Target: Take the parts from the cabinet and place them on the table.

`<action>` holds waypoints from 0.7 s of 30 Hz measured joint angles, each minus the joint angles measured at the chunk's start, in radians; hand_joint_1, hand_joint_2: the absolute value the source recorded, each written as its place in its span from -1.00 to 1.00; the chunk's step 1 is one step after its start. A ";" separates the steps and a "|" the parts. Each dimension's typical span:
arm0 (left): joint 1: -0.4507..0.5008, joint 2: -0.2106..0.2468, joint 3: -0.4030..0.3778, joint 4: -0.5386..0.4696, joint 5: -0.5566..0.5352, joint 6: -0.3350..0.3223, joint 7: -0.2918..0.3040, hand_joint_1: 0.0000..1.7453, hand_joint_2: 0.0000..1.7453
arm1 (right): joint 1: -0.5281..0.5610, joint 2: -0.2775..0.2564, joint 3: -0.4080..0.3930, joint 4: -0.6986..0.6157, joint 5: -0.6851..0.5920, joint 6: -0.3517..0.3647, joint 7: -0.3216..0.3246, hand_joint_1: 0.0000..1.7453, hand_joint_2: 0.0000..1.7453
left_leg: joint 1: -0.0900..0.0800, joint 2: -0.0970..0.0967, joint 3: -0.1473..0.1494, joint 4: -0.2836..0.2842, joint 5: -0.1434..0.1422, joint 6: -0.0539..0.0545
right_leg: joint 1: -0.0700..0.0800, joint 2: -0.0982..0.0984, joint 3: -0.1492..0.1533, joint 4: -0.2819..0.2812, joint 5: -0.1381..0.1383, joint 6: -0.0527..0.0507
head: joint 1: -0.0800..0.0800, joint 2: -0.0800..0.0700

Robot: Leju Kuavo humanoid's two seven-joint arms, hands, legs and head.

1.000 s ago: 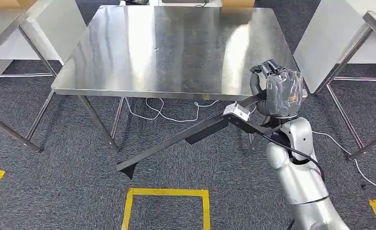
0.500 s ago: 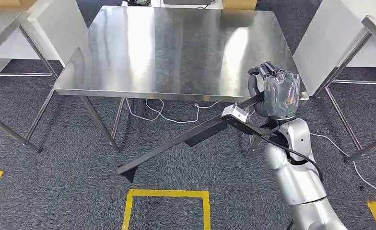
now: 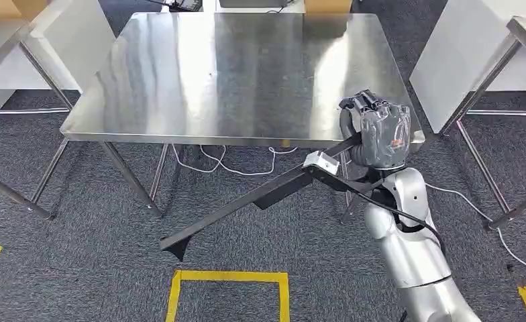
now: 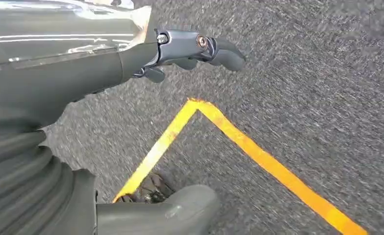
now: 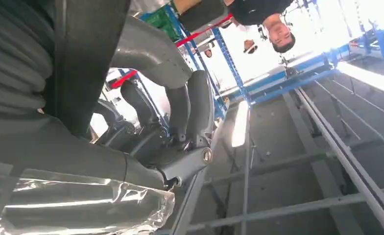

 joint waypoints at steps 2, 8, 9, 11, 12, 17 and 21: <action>-0.003 0.004 0.000 0.000 0.000 0.000 0.001 -1.00 1.00 | -0.002 0.000 0.000 0.000 0.000 0.000 0.000 1.00 1.00 | -0.012 0.016 0.042 -0.097 0.037 0.027 | -0.001 -0.004 0.010 -0.010 -0.012 0.002 | 0.006 0.000; 0.000 0.004 0.000 0.002 -0.002 0.000 0.001 -1.00 1.00 | -0.006 -0.003 -0.002 -0.005 0.000 0.000 0.000 1.00 1.00 | -0.020 0.002 0.100 -0.148 0.015 0.043 | -0.002 -0.003 -0.009 0.068 -0.023 0.032 | -0.002 0.000; -0.003 0.004 0.000 0.002 -0.003 0.000 0.001 -1.00 1.00 | -0.012 -0.003 -0.002 -0.005 0.000 0.000 0.000 1.00 1.00 | -0.018 0.000 0.103 -0.147 0.011 0.050 | -0.003 -0.003 -0.048 0.131 -0.038 0.030 | 0.000 0.000; -0.006 0.001 0.000 0.002 -0.004 -0.001 0.001 -1.00 1.00 | -0.007 -0.008 -0.002 -0.005 0.000 0.001 0.001 1.00 1.00 | -0.016 -0.007 0.111 -0.147 -0.001 0.051 | -0.007 -0.002 -0.146 0.260 -0.087 0.035 | -0.001 0.000; -0.004 0.000 0.000 0.002 -0.003 -0.001 0.002 -1.00 1.00 | -0.003 -0.010 -0.003 -0.005 0.000 0.002 0.001 1.00 1.00 | -0.015 -0.011 0.117 -0.147 -0.006 0.048 | -0.010 -0.002 -0.173 0.283 -0.096 0.040 | 0.000 0.000; -0.001 -0.001 0.000 0.003 -0.003 0.000 0.004 -1.00 1.00 | -0.004 -0.021 -0.003 -0.003 -0.006 0.008 -0.003 1.00 1.00 | -0.005 -0.020 0.163 -0.138 -0.048 0.019 | -0.034 -0.007 -0.121 0.005 0.100 0.097 | 0.004 0.000; 0.001 -0.003 0.000 0.003 -0.003 0.000 0.006 -1.00 1.00 | -0.009 -0.030 -0.010 -0.005 -0.011 0.004 -0.008 1.00 1.00 | -0.006 -0.019 0.165 -0.124 -0.064 -0.005 | -0.027 -0.002 -0.103 0.000 0.083 0.032 | 0.004 0.000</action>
